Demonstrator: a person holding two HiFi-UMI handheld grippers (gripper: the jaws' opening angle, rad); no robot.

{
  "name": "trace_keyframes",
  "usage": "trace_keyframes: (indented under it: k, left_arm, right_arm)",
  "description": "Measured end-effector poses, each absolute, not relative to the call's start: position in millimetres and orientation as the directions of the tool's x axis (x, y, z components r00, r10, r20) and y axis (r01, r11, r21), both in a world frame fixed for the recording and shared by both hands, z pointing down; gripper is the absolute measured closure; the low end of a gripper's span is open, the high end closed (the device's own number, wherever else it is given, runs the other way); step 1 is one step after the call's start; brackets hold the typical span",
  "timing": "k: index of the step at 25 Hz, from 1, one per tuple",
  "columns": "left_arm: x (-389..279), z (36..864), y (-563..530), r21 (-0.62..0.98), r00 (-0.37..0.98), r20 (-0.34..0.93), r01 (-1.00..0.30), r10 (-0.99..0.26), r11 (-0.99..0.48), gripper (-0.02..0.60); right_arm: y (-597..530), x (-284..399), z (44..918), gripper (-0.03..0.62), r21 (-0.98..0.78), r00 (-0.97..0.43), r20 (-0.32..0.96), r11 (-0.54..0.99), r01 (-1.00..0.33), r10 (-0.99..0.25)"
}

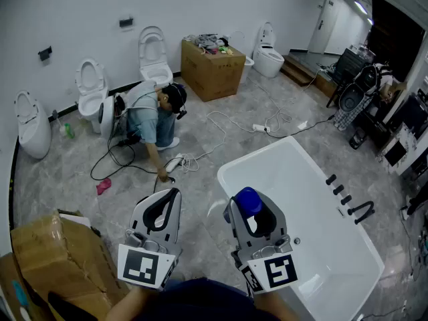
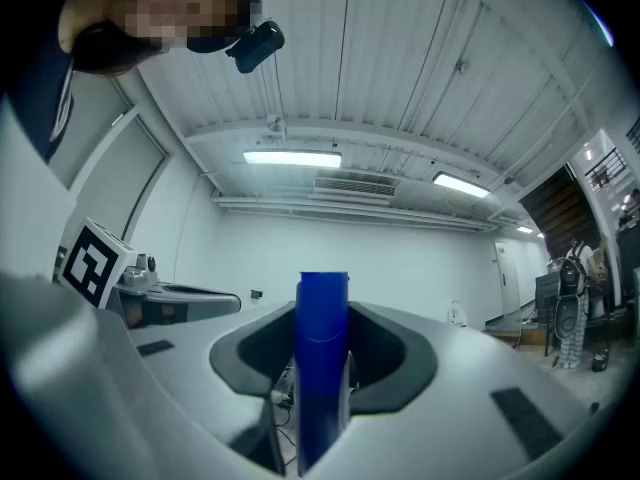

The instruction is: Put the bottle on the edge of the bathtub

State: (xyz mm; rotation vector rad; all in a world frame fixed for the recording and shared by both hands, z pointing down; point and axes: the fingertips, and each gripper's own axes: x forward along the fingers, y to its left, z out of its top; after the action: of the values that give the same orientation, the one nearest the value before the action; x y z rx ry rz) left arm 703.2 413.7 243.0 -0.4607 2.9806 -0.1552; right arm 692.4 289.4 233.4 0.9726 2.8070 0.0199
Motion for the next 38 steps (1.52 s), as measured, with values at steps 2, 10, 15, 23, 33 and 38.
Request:
trace_keyframes:
  k: [2,10,15,23,33,38]
  left_arm:
    - [701.3,244.2,407.1,-0.119,-0.948,-0.103,-0.29,-0.302,0.95,0.557]
    - [692.2,246.2,396.0,-0.122,-0.954,-0.087,-0.276,-0.287,0.953,0.557]
    - [667.2,250.4,398.0,-0.102,-0.952,-0.101,-0.28,-0.29,0.955,0.557]
    - [590.3,258.7,418.6,-0.116,-0.942,-0.116,-0.3,-0.313,0.947,0.557]
    - [428.7,244.9,477.8,-0.125,-0.903,-0.119,-0.4,-0.414,0.908,0.557]
    - [358.8,251.3,502.7,-0.133,-0.879,-0.116,-0.447,-0.462,0.884,0.557]
  right_arm:
    - [282.9,690.2,234.1,0.427,0.068,-0.771,-0.159,0.786,0.614,0.616]
    - [278.3,678.9,238.1,0.427,0.039,-0.759,-0.161,0.773,0.634,0.631]
    - [289.5,656.4,248.3,0.427,0.045,-0.754,-0.139,0.764,0.643,0.642]
    - [305.5,581.7,264.4,0.427,0.049,-0.791,-0.107,0.798,0.601,0.603]
    - [351.1,429.0,249.5,0.427,0.056,-0.861,-0.109,0.867,0.494,0.498]
    - [367.8,366.1,254.1,0.427,0.04,-0.892,-0.116,0.9,0.435,0.436]
